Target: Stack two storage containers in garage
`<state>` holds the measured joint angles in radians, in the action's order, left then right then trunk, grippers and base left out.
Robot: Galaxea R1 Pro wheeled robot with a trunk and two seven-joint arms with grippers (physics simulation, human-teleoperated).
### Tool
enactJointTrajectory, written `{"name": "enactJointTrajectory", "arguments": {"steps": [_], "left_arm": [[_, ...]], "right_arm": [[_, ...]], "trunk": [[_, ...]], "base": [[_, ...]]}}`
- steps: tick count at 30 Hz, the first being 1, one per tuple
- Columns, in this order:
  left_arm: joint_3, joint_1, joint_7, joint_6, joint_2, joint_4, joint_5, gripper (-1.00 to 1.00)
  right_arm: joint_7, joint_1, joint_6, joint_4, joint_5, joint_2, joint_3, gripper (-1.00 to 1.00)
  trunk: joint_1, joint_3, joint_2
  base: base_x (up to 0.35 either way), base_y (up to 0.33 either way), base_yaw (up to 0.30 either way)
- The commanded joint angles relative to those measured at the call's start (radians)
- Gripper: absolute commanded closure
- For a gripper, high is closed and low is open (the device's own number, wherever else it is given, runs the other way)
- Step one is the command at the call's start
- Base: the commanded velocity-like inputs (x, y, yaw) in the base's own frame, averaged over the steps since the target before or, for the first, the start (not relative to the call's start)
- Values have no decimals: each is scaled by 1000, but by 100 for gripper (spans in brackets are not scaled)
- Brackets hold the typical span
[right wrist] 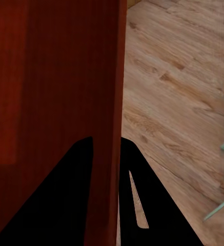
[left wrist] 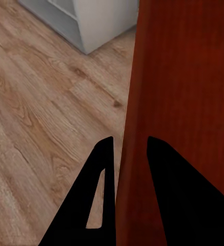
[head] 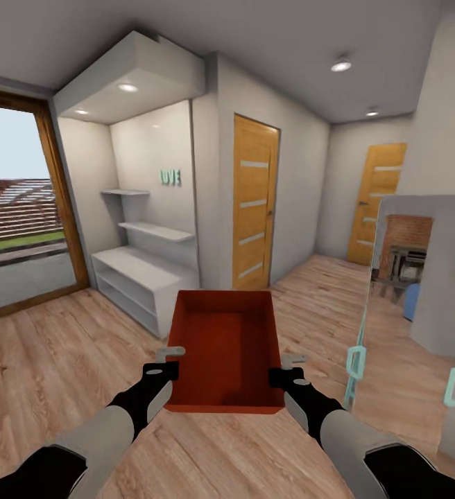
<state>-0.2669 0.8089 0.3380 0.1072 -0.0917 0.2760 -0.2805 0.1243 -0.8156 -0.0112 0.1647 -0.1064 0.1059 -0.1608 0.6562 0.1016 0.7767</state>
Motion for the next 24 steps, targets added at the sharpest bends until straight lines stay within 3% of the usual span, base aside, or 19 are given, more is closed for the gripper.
{"name": "enactJointTrajectory", "arguments": {"steps": [1,24], "left_arm": [[14,1,11,-1,1,17,12,100],[15,1,9,6,1,17,11,100]], "right_arm": [[6,0,-1,-4,-19,0,-2,100],[6,0,-1,-4,-19,0,-2,100]], "trunk": [[1,2,1],[1,2,1]], "base": [[322,118,-241],[320,147,-241]]}}
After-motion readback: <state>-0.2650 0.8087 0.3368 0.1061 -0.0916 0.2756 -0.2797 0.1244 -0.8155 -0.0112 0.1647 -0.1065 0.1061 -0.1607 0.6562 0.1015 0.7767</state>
